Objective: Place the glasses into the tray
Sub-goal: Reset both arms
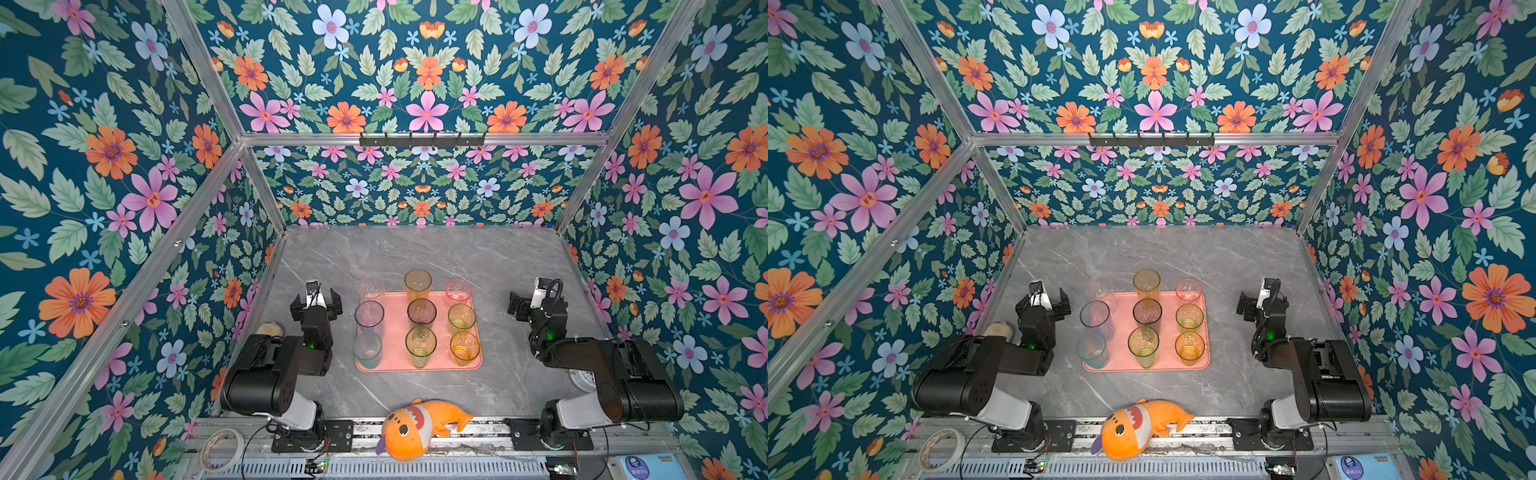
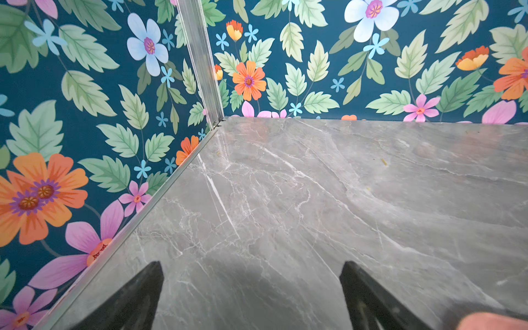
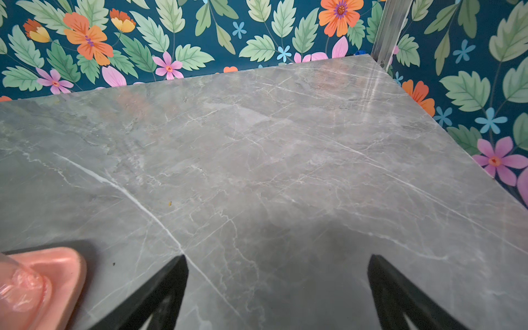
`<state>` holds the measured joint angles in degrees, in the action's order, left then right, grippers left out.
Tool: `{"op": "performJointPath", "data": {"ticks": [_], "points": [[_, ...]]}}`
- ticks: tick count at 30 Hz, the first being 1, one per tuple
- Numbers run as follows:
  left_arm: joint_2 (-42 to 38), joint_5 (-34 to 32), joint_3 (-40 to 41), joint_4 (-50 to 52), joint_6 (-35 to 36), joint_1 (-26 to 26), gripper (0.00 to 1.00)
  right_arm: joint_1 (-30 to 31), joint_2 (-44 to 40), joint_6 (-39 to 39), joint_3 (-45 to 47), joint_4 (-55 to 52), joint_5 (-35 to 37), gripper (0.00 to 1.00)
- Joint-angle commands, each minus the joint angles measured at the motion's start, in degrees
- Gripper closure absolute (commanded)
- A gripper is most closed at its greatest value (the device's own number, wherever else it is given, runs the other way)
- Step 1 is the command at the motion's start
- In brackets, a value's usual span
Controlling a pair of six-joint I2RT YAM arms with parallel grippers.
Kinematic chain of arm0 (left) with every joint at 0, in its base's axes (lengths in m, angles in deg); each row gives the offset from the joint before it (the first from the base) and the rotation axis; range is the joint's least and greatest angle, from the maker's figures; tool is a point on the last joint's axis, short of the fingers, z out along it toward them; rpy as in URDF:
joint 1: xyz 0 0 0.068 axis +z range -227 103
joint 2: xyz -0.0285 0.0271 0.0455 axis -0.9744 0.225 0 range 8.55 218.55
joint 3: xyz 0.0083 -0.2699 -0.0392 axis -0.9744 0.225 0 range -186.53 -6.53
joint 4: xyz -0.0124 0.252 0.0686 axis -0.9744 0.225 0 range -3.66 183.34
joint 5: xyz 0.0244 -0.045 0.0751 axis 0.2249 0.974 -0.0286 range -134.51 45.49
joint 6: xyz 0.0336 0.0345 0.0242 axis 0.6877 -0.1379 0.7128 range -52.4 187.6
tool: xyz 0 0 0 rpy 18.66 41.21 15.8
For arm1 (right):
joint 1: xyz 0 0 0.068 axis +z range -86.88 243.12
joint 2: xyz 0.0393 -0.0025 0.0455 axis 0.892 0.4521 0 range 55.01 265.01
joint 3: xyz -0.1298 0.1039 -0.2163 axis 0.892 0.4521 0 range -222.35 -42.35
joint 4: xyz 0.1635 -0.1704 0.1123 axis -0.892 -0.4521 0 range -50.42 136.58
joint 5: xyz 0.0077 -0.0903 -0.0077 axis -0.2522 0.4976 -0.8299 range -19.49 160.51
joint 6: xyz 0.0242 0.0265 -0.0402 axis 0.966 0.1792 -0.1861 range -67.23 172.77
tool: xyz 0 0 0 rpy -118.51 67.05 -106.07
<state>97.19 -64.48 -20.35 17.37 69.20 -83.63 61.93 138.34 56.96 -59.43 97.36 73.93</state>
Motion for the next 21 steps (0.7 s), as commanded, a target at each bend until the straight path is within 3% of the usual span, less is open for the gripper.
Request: {"op": "performJointPath", "data": {"ticks": [1, 10, 13, 15, 21], "points": [[0.0, -0.2, -1.5, -0.4, -2.0, 0.7, 0.01, 0.0, 0.0, -0.2, -0.1, 2.3, 0.1, 0.01], [1.3, 3.3, -4.5, 3.9, -3.4, 3.0, 0.0, 0.0, 0.0, -0.3, -0.1, 2.3, 0.0, 0.01], [4.5, 11.0, -2.0, -5.1, -2.1, 4.8, 0.0, 0.0, 0.0, -0.3, -0.1, 2.2, 0.1, 0.01], [2.5, 11.2, -3.0, 1.1, -2.8, 4.9, 0.0, 0.0, 0.0, -0.3, -0.1, 2.3, 0.1, 0.01], [3.3, 11.0, -2.4, -1.6, -2.6, 4.9, 0.0, 0.0, 0.0, -0.3, -0.1, 2.3, 0.1, 0.01]]}}
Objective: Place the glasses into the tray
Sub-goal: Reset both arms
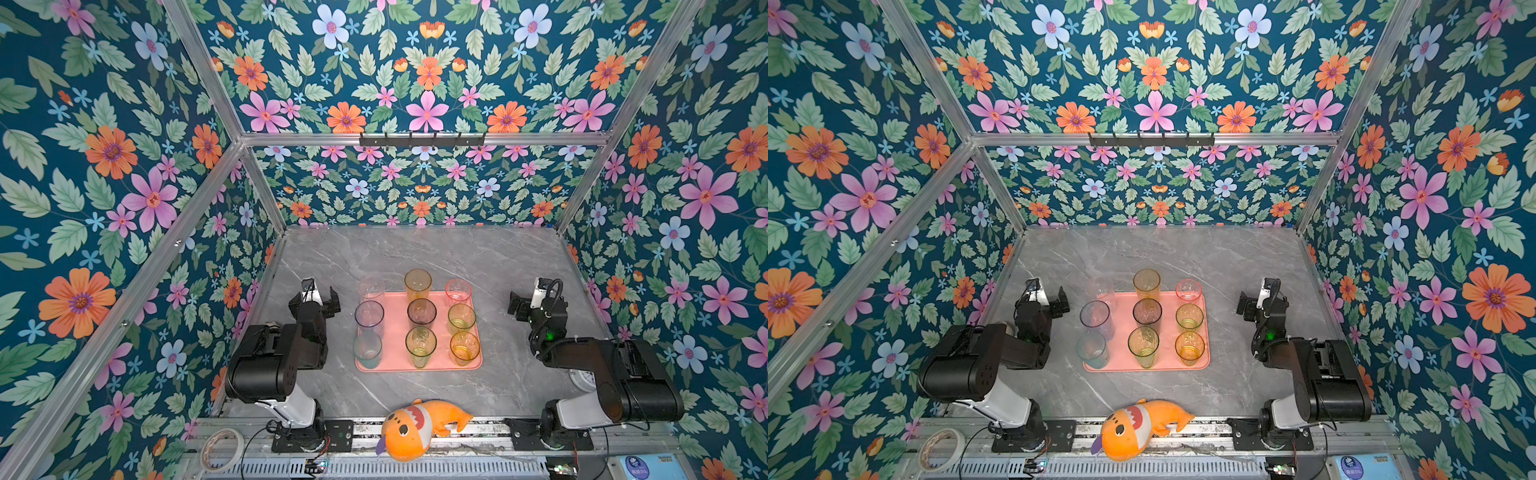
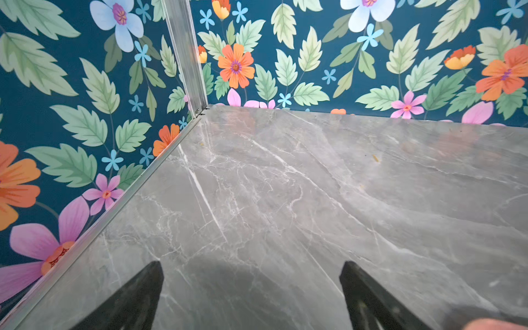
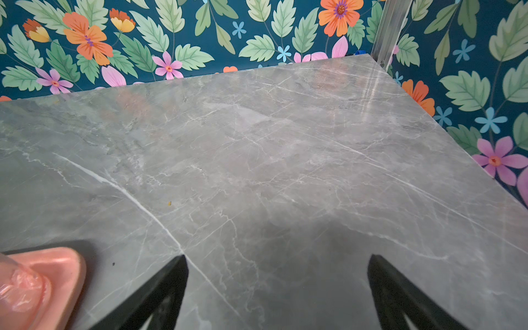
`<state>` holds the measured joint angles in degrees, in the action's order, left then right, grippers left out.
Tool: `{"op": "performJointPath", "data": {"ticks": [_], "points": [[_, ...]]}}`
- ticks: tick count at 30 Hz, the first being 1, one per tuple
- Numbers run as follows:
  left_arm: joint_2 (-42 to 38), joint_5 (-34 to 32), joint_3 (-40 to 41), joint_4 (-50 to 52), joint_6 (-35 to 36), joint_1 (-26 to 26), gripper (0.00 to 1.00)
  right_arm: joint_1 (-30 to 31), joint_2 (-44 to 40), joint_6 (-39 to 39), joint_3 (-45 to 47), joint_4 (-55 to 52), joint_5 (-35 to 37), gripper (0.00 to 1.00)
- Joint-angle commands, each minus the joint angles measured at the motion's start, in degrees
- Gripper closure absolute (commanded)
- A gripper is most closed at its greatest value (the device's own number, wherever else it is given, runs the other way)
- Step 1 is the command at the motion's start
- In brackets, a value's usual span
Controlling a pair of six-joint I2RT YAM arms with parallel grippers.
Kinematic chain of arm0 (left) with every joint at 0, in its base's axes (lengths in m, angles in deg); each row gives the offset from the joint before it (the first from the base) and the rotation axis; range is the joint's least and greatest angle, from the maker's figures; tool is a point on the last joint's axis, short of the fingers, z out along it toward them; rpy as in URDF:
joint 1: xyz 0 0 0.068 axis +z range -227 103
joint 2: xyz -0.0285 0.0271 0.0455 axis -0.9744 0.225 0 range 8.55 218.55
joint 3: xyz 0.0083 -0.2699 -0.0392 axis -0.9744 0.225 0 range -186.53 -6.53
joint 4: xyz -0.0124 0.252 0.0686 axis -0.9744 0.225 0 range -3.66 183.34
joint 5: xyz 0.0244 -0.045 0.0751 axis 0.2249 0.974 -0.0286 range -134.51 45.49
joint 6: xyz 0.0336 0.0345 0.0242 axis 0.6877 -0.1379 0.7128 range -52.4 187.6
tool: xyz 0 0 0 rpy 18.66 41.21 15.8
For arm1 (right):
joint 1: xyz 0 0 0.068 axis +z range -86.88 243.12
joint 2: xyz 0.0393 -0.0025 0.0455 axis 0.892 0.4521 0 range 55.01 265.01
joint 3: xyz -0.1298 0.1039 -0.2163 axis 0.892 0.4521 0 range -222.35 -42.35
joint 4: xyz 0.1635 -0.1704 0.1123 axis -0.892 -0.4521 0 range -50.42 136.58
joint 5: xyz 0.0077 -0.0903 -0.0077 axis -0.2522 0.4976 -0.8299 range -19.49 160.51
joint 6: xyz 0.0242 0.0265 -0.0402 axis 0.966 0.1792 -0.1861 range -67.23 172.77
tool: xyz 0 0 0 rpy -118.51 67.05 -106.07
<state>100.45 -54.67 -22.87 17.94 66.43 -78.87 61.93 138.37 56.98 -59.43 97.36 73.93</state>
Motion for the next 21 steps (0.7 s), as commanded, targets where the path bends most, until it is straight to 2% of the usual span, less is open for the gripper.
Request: {"op": "performJointPath", "data": {"ticks": [1, 21], "points": [[-0.1, 1.1, 0.0, -1.6, 0.2, 0.1, 0.0, 0.0, 0.0, -0.3, -0.1, 2.3, 0.0, 0.01], [-0.1, 1.1, 0.0, -1.7, 0.1, 0.1, 0.0, 0.0, 0.0, -0.3, -0.2, 2.3, 0.1, 0.01]]}}
